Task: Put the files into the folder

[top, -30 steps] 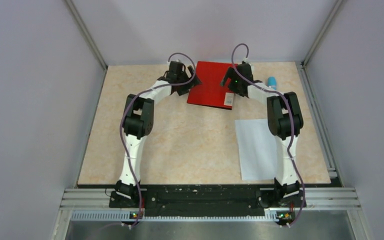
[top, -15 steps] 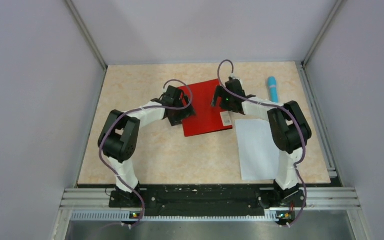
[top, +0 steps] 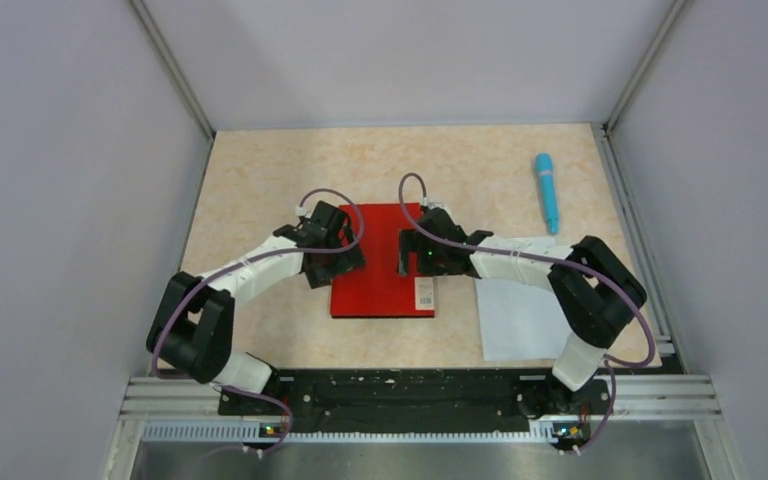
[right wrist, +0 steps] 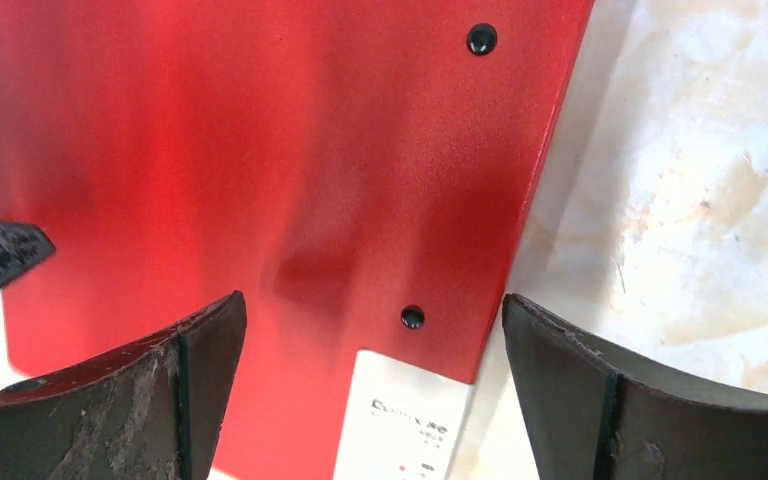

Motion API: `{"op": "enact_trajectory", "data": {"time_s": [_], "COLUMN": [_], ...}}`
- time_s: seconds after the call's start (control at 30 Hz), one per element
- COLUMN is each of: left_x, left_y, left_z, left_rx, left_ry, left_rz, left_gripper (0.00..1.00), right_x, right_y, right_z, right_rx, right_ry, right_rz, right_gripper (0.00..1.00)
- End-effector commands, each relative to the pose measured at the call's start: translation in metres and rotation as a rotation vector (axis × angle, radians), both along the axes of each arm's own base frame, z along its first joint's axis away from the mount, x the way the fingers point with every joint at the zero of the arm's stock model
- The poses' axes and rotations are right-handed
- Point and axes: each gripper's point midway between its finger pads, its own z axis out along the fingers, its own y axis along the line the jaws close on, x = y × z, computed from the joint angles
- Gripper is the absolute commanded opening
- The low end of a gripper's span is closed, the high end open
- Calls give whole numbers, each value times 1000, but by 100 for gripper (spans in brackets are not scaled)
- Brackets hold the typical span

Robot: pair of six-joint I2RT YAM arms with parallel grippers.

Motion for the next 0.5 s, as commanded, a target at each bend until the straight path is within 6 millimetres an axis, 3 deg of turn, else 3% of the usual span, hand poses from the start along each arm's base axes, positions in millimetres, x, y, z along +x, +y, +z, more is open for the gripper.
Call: {"op": "enact_trajectory", "data": {"time_s": [0.0,0.1,0.2,0.47], "left_x": [9,16,25,50], "left_y": [6,15,21,33], "left_z": [27,32,35,46], "left_rx": [13,34,33,-24], "left_ry": [-77,-91,-87,-79], "left_rz": [8,28,45,86], "left_gripper": [93,94,94,93], "right_x": [-9,-16,-37,-84], "right_y": [-12,-24,-18,-3], "right_z": [31,51,62,54], "right_rx": [-74,-148,-221,-485], "right_ry": [-105,-234,-340,-519], "right_rz": [20,66,163,403], "right_gripper": [97,99,99,98]}}
